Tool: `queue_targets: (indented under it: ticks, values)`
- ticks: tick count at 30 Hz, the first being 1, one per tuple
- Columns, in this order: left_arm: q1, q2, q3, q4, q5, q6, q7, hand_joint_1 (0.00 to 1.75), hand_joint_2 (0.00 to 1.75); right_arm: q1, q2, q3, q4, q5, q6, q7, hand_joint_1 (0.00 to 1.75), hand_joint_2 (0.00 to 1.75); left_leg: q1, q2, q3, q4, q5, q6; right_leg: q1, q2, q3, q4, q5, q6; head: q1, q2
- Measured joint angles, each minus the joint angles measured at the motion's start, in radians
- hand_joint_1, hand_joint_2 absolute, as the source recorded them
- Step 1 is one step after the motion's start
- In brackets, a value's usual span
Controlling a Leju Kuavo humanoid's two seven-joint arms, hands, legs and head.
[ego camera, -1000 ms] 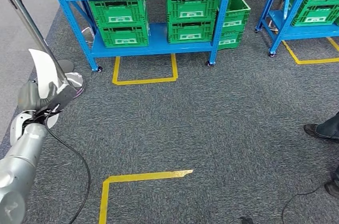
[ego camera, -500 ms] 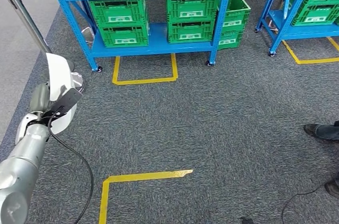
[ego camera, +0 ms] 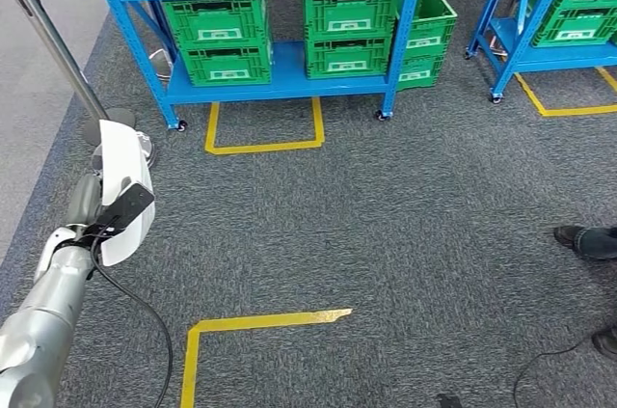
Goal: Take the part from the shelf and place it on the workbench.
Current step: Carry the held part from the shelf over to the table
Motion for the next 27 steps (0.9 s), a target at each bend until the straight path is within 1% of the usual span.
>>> queue_targets:
  ticks: [1,2,3,4,5,6,7,8,9,10,11,12,13,14,15,16,17,18,19,20,21,22,23,24,25,26,27]
  values:
    - [0.003,0.002,0.0,-0.003,0.004,0.0,0.0,1.75,1.75,0.0,0.0,0.0,0.0,0.001,0.0,-0.001,0.0,0.0,0.0,0.0,0.005,-0.01,-0.002,0.009,0.0,-0.001,0.001,0.003,0.007,0.006,0.0,0.0]
    - [0.007,0.003,0.0,-0.006,0.008,0.001,0.001,1.75,1.75,0.0,0.0,0.0,0.0,0.003,0.0,-0.001,0.0,0.0,0.001,-0.001,0.016,-0.025,-0.002,0.016,0.0,-0.001,0.001,0.009,0.01,0.011,0.0,0.0]
    - [0.01,0.003,0.0,-0.008,0.013,0.002,0.001,1.75,1.75,0.0,0.0,0.0,0.0,0.004,0.0,-0.001,0.0,0.0,0.004,-0.001,0.028,-0.037,0.0,0.021,0.001,0.0,-0.004,0.023,0.005,0.014,0.001,0.0]
    - [0.012,0.003,0.0,-0.009,0.017,0.003,0.0,1.75,1.75,-0.001,0.0,0.0,0.0,0.005,0.0,-0.002,0.0,0.0,0.008,-0.001,0.037,-0.045,0.003,0.025,0.001,0.002,-0.016,0.047,-0.015,0.016,0.002,0.0]
    - [0.016,0.003,0.0,-0.01,0.02,0.004,0.0,1.75,1.75,-0.002,0.0,0.0,0.0,0.007,0.0,-0.002,0.0,0.0,0.01,-0.001,0.041,-0.048,0.006,0.025,0.0,0.003,-0.037,0.09,-0.047,0.015,0.004,0.0]
    - [0.02,0.002,0.0,-0.01,0.024,0.005,-0.001,1.75,1.75,-0.003,0.0,0.0,0.0,0.008,-0.001,-0.002,0.0,0.0,0.011,-0.001,0.04,-0.048,0.006,0.026,-0.002,0.004,-0.066,0.147,-0.084,0.017,0.005,0.0]
    - [0.026,0.002,0.0,-0.01,0.027,0.007,-0.001,1.75,1.75,-0.003,0.0,0.0,0.0,0.009,-0.001,-0.002,0.0,0.0,0.012,-0.001,0.038,-0.048,0.006,0.024,-0.005,0.004,-0.094,0.206,-0.116,0.021,0.007,0.0]
    - [0.035,0.002,0.0,-0.01,0.029,0.009,-0.001,1.75,1.75,-0.001,0.0,0.0,0.0,0.01,-0.002,-0.001,0.0,0.0,0.014,-0.002,0.037,-0.047,0.006,0.02,-0.01,0.004,-0.113,0.245,-0.135,0.027,0.008,0.0]
    - [0.043,0.002,0.0,-0.01,0.03,0.011,-0.001,1.75,1.75,0.001,-0.001,0.0,0.0,0.011,-0.002,0.0,0.0,0.0,0.018,-0.002,0.036,-0.045,0.005,0.015,-0.014,0.003,-0.115,0.25,-0.135,0.035,0.008,0.0]
    - [0.049,0.002,0.0,-0.01,0.031,0.013,-0.001,1.75,1.75,0.002,-0.002,0.0,0.0,0.012,-0.003,0.0,0.0,0.0,0.023,-0.003,0.036,-0.041,0.004,0.007,-0.02,0.003,-0.098,0.217,-0.114,0.042,0.008,0.0]
    - [0.054,0.002,0.0,-0.01,0.032,0.015,-0.001,1.75,1.75,0.002,-0.003,0.0,0.0,0.012,-0.004,0.001,0.0,0.0,0.03,-0.004,0.035,-0.033,-0.001,-0.005,-0.027,0.002,-0.065,0.152,-0.079,0.051,0.008,0.0]
    - [0.056,0.003,0.0,-0.01,0.033,0.017,-0.002,1.75,1.75,0.001,-0.002,0.0,0.001,0.012,-0.005,0.001,0.0,0.0,0.035,-0.006,0.034,-0.023,-0.006,-0.018,-0.03,0.006,-0.034,0.091,-0.059,0.059,0.01,0.0]
    - [0.057,0.003,0.0,-0.01,0.033,0.02,-0.002,1.75,1.75,0.001,-0.001,0.0,0.001,0.012,-0.005,0.001,0.0,0.0,0.038,-0.006,0.03,-0.01,-0.012,-0.03,-0.031,0.009,-0.011,0.044,-0.053,0.056,0.013,0.0]
    - [0.056,0.003,0.0,-0.011,0.032,0.025,-0.003,1.75,1.75,0.001,0.0,0.0,0.002,0.012,-0.006,0.001,0.0,0.0,0.04,-0.006,0.027,0.002,-0.017,-0.04,-0.031,0.012,0.002,0.021,-0.053,0.049,0.015,0.0]
    - [0.056,0.004,0.0,-0.011,0.031,0.032,-0.003,1.75,1.75,0.002,0.001,0.0,0.003,0.012,-0.007,0.002,0.0,0.0,0.039,-0.007,0.025,0.01,-0.021,-0.047,-0.029,0.015,0.003,0.025,-0.064,0.035,0.016,0.0]
    - [0.056,0.004,0.0,-0.011,0.029,0.043,-0.004,1.75,1.75,0.003,0.0,0.0,0.003,0.012,-0.008,0.003,0.0,0.0,0.039,-0.007,0.024,0.015,-0.024,-0.051,-0.029,0.014,0.006,0.03,-0.063,0.02,0.016,0.0]
    - [0.056,0.004,0.0,-0.013,0.028,0.055,-0.006,1.75,1.75,0.005,0.0,0.0,0.003,0.012,-0.009,0.005,0.0,0.0,0.041,-0.007,0.025,0.018,-0.027,-0.054,-0.029,0.015,0.01,0.036,-0.056,0.012,0.013,0.0]
    - [0.055,0.004,0.0,-0.014,0.026,0.067,-0.009,1.75,1.75,0.005,0.0,0.0,0.003,0.013,-0.01,0.006,0.0,0.0,0.043,-0.007,0.022,0.028,-0.033,-0.057,-0.028,0.015,0.014,0.039,-0.056,0.008,0.011,0.0]
    - [0.053,0.004,0.0,-0.016,0.025,0.079,-0.013,1.75,1.75,0.004,0.0,0.0,0.003,0.013,-0.011,0.006,0.0,0.0,0.043,-0.007,0.01,0.055,-0.046,-0.059,-0.027,0.016,0.019,0.039,-0.055,0.005,0.01,0.0]
    - [0.051,0.004,0.0,-0.018,0.023,0.089,-0.018,1.75,1.75,0.003,0.0,0.0,0.003,0.013,-0.011,0.006,0.0,0.0,0.043,-0.007,-0.014,0.102,-0.067,-0.06,-0.025,0.016,0.023,0.037,-0.055,0.002,0.009,0.0]
    - [0.049,0.004,0.0,-0.02,0.022,0.099,-0.024,1.75,1.75,0.001,0.0,0.0,0.003,0.014,-0.011,0.006,0.0,0.0,0.041,-0.007,-0.051,0.17,-0.095,-0.059,-0.022,0.016,0.026,0.036,-0.057,0.0,0.008,0.0]
    - [0.048,0.004,0.0,-0.022,0.021,0.107,-0.029,1.75,1.75,0.001,0.0,0.001,0.003,0.014,-0.011,0.006,0.0,0.0,0.038,-0.007,-0.093,0.241,-0.122,-0.057,-0.019,0.017,0.029,0.036,-0.06,-0.004,0.008,0.0]
    - [0.049,0.004,0.0,-0.023,0.019,0.113,-0.031,1.75,1.75,0.001,0.0,0.001,0.003,0.014,-0.011,0.006,0.0,0.0,0.035,-0.007,-0.129,0.296,-0.138,-0.053,-0.014,0.018,0.032,0.035,-0.064,-0.008,0.008,0.0]
    - [0.049,0.004,0.0,-0.025,0.018,0.117,-0.033,1.75,1.75,0.001,0.0,0.001,0.003,0.014,-0.011,0.007,0.0,0.0,0.031,-0.007,-0.151,0.321,-0.135,-0.045,-0.009,0.02,0.036,0.035,-0.068,-0.013,0.008,0.0]
    - [0.05,0.004,-0.001,-0.028,0.016,0.119,-0.034,1.75,1.75,0.001,0.0,0.001,0.003,0.014,-0.011,0.007,0.0,0.0,0.025,-0.007,-0.153,0.305,-0.111,-0.034,-0.005,0.022,0.041,0.034,-0.073,-0.016,0.008,0.0]
    - [0.049,0.005,-0.001,-0.031,0.015,0.12,-0.034,1.75,1.75,0.001,0.0,0.001,0.003,0.014,-0.011,0.007,0.0,0.0,0.017,-0.008,-0.137,0.255,-0.071,-0.019,0.0,0.025,0.047,0.033,-0.077,-0.019,0.008,0.0]
    - [0.047,0.006,-0.001,-0.035,0.015,0.12,-0.034,1.75,1.75,0.0,0.0,0.001,0.004,0.014,-0.011,0.007,0.0,0.0,0.006,-0.009,-0.111,0.185,-0.025,-0.001,0.003,0.027,0.053,0.032,-0.081,-0.021,0.008,0.0]
